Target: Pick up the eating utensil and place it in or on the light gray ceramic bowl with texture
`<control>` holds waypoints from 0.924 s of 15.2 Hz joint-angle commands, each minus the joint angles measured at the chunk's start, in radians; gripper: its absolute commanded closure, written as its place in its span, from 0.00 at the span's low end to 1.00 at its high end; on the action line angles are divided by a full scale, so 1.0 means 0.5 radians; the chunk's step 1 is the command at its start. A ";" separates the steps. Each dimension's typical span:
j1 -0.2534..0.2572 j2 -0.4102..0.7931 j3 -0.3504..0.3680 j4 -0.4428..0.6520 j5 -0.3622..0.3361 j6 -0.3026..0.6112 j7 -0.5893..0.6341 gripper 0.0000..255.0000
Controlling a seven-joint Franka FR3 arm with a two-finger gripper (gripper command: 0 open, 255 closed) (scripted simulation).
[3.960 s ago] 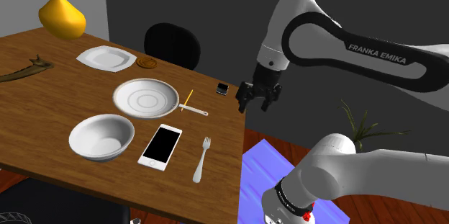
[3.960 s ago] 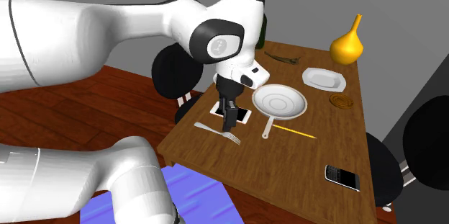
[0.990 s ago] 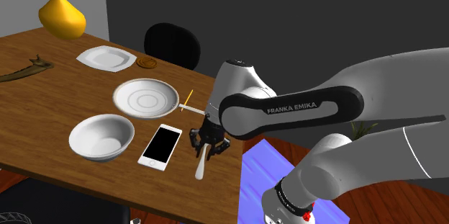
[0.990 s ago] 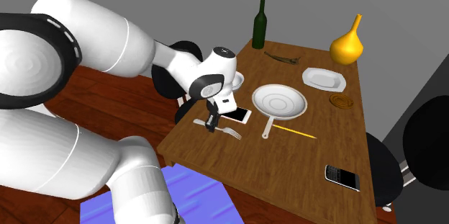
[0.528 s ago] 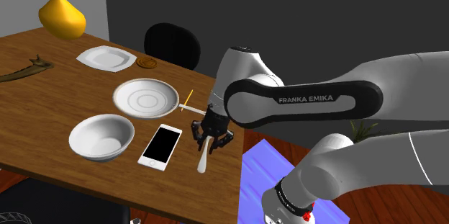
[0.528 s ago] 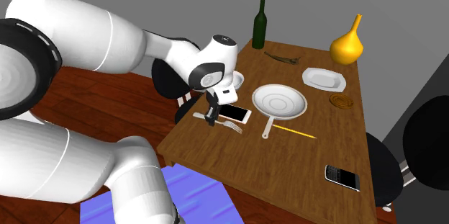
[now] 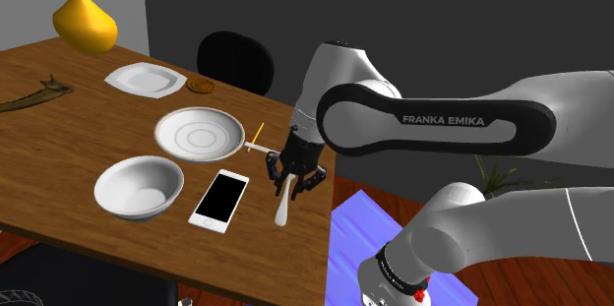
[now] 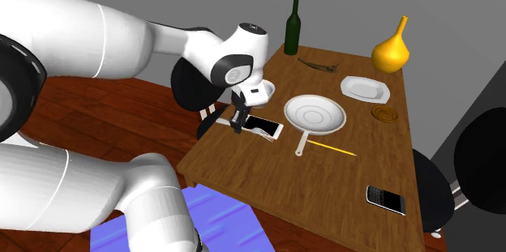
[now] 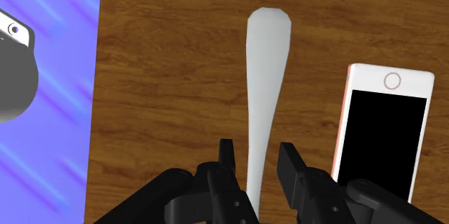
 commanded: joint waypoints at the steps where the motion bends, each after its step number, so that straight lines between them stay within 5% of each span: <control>1: -0.001 -0.025 -0.016 0.042 -0.014 -0.066 0.014 1.00; 10: -0.014 -0.099 -0.092 0.224 -0.078 -0.321 0.052 1.00; 14: -0.075 0.228 0.079 0.466 -0.103 -0.191 0.191 1.00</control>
